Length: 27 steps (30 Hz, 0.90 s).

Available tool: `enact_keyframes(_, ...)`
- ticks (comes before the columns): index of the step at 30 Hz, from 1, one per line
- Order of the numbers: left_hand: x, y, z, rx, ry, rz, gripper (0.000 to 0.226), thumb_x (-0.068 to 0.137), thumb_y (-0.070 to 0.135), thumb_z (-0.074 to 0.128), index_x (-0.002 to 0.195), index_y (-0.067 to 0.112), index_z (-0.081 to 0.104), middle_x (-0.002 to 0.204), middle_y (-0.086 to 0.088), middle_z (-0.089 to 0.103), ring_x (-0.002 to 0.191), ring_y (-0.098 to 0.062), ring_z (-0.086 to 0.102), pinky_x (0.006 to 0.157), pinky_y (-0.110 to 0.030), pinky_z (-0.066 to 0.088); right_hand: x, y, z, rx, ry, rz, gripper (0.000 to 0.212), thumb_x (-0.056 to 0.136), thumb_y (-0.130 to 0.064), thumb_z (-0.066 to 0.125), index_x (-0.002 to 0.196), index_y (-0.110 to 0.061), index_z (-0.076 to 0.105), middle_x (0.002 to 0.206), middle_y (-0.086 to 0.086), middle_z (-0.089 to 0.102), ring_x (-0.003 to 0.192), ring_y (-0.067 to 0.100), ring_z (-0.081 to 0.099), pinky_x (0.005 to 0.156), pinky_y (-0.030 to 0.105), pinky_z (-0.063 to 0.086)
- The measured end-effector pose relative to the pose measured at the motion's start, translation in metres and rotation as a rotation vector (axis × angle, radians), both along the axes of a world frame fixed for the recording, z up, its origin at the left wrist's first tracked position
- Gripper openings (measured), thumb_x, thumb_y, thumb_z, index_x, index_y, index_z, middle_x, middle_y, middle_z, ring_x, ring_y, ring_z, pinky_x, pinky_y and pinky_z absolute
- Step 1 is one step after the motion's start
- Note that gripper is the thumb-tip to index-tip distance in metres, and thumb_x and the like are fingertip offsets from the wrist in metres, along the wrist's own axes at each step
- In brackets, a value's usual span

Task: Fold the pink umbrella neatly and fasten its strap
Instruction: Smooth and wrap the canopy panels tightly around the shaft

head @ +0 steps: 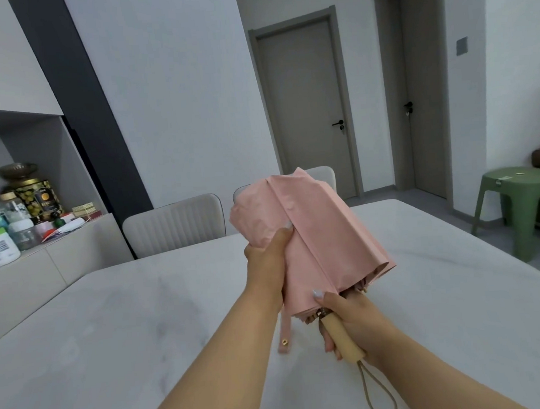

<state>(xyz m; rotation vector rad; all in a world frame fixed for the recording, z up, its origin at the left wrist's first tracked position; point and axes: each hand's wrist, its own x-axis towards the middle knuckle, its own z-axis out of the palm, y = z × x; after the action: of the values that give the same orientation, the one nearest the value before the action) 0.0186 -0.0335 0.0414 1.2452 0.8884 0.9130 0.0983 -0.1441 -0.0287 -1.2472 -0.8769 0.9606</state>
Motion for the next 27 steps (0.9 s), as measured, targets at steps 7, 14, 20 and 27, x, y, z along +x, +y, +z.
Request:
enact_keyframes(7, -0.003, 0.003, -0.012, -0.038, -0.186, 0.058, 0.042, 0.073, 0.029, 0.078, 0.105, 0.005, 0.065, 0.101, -0.017, 0.073, 0.092, -0.035, 0.070, 0.077, -0.047, 0.060, -0.001, 0.003, -0.002, -0.017, -0.008, 0.008, 0.037, 0.088, -0.034, 0.062, 0.095, 0.002, 0.056, 0.054, 0.017, 0.055, 0.037, 0.021, 0.053, 0.042, 0.028, 0.044)
enact_keyframes(14, 0.000, 0.004, -0.008, 0.008, -0.203, 0.089, 0.059, 0.059, 0.038, 0.078, 0.107, 0.007, 0.063, 0.102, -0.015, 0.072, 0.092, -0.033, 0.071, 0.074, -0.042, 0.059, -0.003, 0.005, -0.002, -0.049, 0.191, 0.066, 0.044, 0.084, -0.037, 0.069, 0.116, -0.013, 0.050, 0.099, 0.024, 0.068, 0.054, 0.034, 0.064, 0.042, 0.028, 0.047)
enact_keyframes(20, 0.000, 0.001, -0.011, 0.015, -0.225, 0.024, 0.042, 0.082, 0.038, 0.073, 0.107, 0.005, 0.065, 0.105, -0.019, 0.072, 0.096, -0.036, 0.070, 0.084, -0.050, 0.058, -0.002, 0.000, -0.003, 0.038, 0.174, 0.162, 0.038, 0.090, -0.029, 0.058, 0.101, 0.006, 0.061, 0.101, 0.019, 0.074, 0.037, 0.015, 0.047, 0.037, 0.023, 0.040)
enact_keyframes(27, -0.009, 0.004, -0.007, 0.100, -0.154, -0.119, 0.055, 0.081, 0.054, 0.066, 0.112, 0.008, 0.066, 0.106, -0.013, 0.075, 0.098, -0.029, 0.072, 0.088, -0.047, 0.057, -0.001, 0.001, -0.001, 0.066, 0.176, 0.091, 0.032, 0.087, -0.025, 0.064, 0.094, 0.006, 0.060, 0.082, 0.023, 0.072, 0.037, 0.017, 0.044, 0.037, 0.023, 0.039)
